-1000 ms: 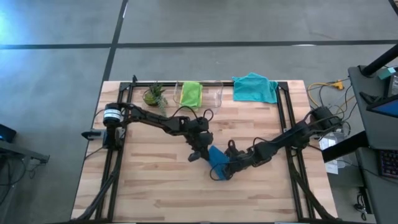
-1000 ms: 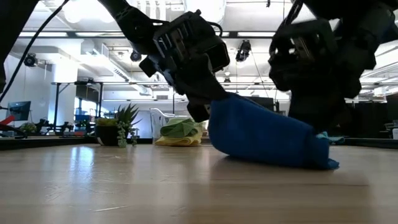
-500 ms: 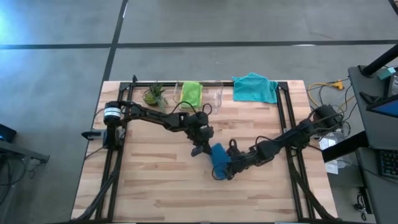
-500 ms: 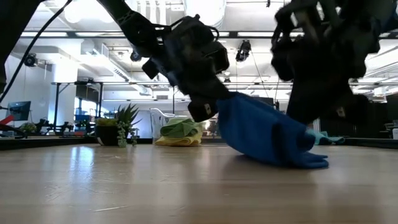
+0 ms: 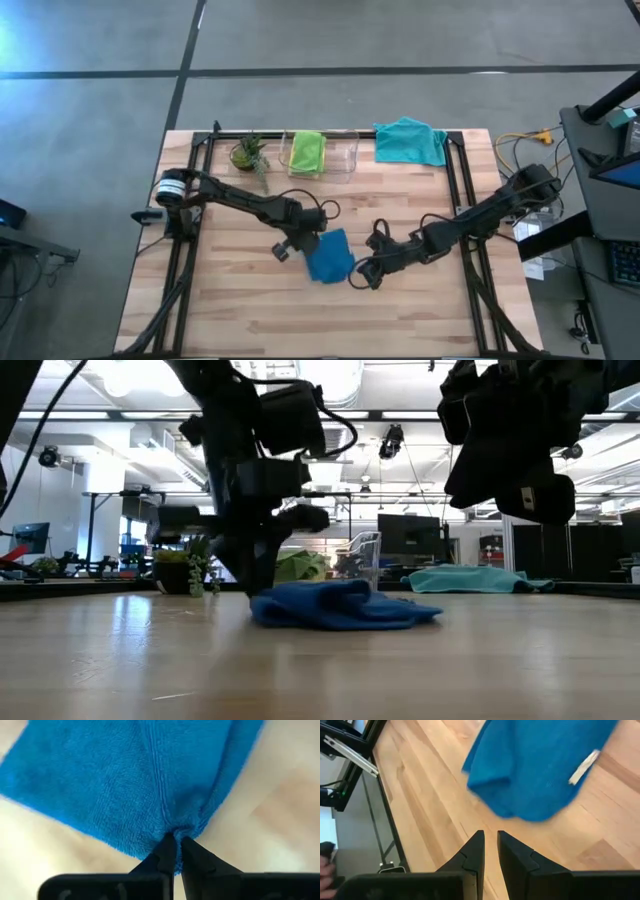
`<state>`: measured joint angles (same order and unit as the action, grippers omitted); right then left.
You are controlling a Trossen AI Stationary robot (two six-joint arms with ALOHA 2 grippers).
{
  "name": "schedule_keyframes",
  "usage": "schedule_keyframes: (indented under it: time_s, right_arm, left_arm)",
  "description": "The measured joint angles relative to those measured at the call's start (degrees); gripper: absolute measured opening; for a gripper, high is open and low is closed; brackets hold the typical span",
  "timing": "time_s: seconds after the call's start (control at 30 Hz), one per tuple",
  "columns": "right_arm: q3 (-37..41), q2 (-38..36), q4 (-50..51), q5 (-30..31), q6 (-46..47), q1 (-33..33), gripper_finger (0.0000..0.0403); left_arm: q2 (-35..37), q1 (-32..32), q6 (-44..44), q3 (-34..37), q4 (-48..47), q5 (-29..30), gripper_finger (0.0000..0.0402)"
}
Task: Fold microfiber towels
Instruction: Fold the bottom blue towel
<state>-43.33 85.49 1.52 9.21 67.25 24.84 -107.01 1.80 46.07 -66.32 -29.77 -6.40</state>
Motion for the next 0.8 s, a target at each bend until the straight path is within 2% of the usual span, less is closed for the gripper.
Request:
schedule_keyframes:
  time_s: [0.1,0.2,0.27,0.33,0.47,0.63,0.8]
  right_arm:
    - [-0.03,-0.03,0.00,-0.15,-0.03,0.00,0.0048]
    - [-0.15,-0.13,-0.74,-0.10,-2.25,-0.17,0.0048]
    - [-0.15,-0.15,-0.95,-0.13,-7.72,-0.86,0.0049]
    - [-0.15,-0.15,-1.76,0.10,-15.38,-1.58,0.0053]
    - [-0.20,-0.17,-2.05,2.23,-29.97,-3.16,0.0081]
    - [-0.20,-0.15,-2.08,5.84,-56.39,-5.01,0.0134]
    - [-0.20,0.42,-2.22,5.87,-73.79,-9.24,0.0165]
  left_arm:
    - [2.49,0.70,4.05,0.30,0.25,7.21,0.0000]
    - [6.11,0.69,3.68,-0.03,-0.02,10.24,0.0001]
    - [8.69,0.19,2.18,-0.06,-2.53,8.82,0.0008]
    - [11.29,-0.46,-0.73,-0.01,-3.46,4.63,0.0023]
    - [16.60,-2.17,-14.02,0.06,-3.68,-3.11,0.0065]
    - [18.52,-4.33,-28.87,0.17,-3.80,-3.84,0.0111]
    - [18.29,-4.98,-34.03,0.25,-3.62,-3.90,0.0133]
